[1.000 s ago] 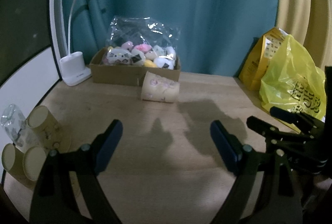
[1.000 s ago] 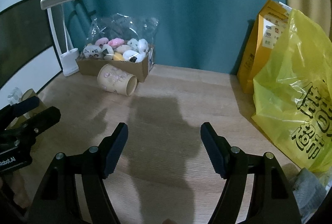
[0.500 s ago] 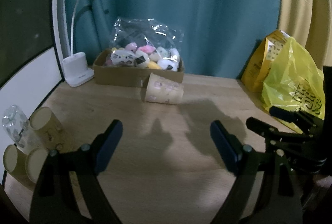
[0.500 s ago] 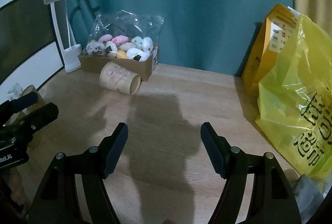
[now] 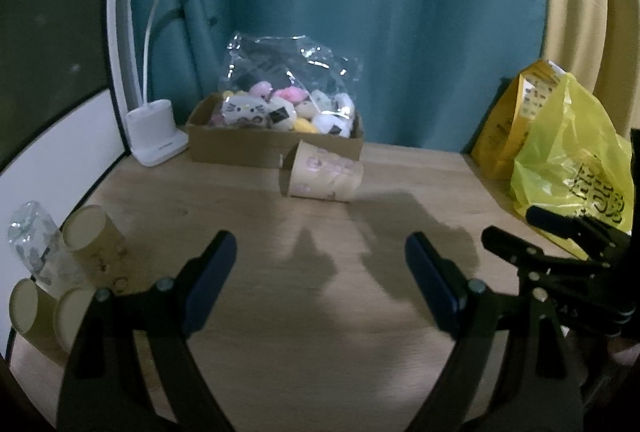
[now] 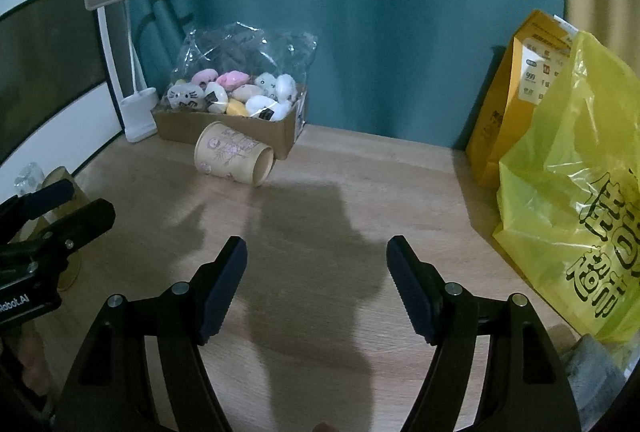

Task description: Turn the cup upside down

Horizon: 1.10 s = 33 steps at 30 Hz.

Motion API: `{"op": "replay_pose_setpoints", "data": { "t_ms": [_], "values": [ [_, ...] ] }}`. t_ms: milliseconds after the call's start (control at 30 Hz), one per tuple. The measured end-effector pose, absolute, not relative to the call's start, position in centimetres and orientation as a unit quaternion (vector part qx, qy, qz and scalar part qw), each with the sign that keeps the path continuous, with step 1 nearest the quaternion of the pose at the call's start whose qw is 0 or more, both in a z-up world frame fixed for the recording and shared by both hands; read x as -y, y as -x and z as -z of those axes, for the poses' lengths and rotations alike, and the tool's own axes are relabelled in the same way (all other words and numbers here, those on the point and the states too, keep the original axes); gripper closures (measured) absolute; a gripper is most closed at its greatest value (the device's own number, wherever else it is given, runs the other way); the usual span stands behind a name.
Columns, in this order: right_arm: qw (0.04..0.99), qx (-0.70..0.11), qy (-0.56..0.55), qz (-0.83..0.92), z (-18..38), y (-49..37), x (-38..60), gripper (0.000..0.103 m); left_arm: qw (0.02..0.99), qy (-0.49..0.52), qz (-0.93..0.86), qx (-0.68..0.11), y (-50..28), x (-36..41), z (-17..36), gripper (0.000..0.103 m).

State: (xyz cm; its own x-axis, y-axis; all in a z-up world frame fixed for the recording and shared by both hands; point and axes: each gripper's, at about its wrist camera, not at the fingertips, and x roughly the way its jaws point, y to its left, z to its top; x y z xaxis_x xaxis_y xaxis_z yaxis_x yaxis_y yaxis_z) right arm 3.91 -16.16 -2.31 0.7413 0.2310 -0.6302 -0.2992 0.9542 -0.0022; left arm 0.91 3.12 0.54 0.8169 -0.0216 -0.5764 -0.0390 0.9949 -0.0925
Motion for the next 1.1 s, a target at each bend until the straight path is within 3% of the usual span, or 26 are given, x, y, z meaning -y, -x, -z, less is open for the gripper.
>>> {"op": "replay_pose_setpoints", "data": {
  "t_ms": [700, 1100],
  "values": [
    [0.920, -0.344, 0.060, -0.179, 2.2, -5.1, 14.8, 0.028, 0.950, 0.044, -0.002, -0.308, -1.0, -3.0, -0.2, 0.015],
    [0.882, -0.366, 0.144, -0.260, 0.4, -11.0, 11.0, 0.028, 0.945, 0.048, 0.003, -0.324, -2.7, -5.0, 0.5, 0.015]
  ]
}}
